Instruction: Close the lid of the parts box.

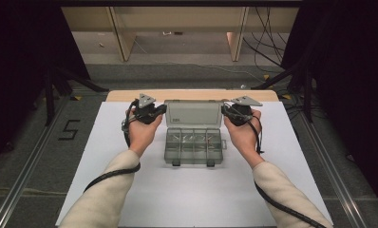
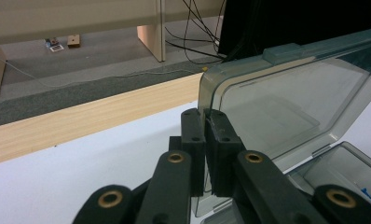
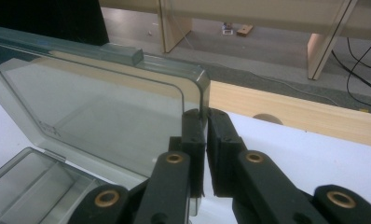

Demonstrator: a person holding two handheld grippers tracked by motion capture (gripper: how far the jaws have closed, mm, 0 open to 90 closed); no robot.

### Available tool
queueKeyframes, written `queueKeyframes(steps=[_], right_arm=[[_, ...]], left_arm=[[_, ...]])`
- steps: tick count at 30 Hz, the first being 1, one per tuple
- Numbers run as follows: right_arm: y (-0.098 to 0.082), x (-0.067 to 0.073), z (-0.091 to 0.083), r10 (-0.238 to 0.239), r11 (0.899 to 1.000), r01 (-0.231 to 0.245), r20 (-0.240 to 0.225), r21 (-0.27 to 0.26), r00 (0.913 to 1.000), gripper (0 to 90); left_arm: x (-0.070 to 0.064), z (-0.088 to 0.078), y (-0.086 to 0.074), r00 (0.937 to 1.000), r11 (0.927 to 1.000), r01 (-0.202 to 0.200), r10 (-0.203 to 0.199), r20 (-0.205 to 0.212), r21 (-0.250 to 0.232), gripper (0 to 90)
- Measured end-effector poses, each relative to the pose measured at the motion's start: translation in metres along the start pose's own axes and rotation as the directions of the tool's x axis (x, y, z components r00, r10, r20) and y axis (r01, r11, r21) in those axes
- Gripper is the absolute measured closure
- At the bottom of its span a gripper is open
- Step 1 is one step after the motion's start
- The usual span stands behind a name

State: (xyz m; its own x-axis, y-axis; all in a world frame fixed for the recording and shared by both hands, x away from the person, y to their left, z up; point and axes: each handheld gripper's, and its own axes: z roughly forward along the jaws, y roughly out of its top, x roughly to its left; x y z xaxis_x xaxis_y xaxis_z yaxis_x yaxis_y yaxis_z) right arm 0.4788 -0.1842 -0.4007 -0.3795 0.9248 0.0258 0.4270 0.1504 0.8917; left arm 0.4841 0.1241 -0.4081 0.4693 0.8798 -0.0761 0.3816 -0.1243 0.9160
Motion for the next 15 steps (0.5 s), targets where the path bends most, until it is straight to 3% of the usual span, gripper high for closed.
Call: queueKeyframes(steps=[15], right_arm=[[-0.0079,0.0035,-0.0092,-0.011,1.0,0.011,-0.005,-0.025,0.9999,86.5]], left_arm=[[-0.0054,-0.009,-0.0081,0.9998,0.9995,-0.018,0.018,0.0,-0.028,86.3]])
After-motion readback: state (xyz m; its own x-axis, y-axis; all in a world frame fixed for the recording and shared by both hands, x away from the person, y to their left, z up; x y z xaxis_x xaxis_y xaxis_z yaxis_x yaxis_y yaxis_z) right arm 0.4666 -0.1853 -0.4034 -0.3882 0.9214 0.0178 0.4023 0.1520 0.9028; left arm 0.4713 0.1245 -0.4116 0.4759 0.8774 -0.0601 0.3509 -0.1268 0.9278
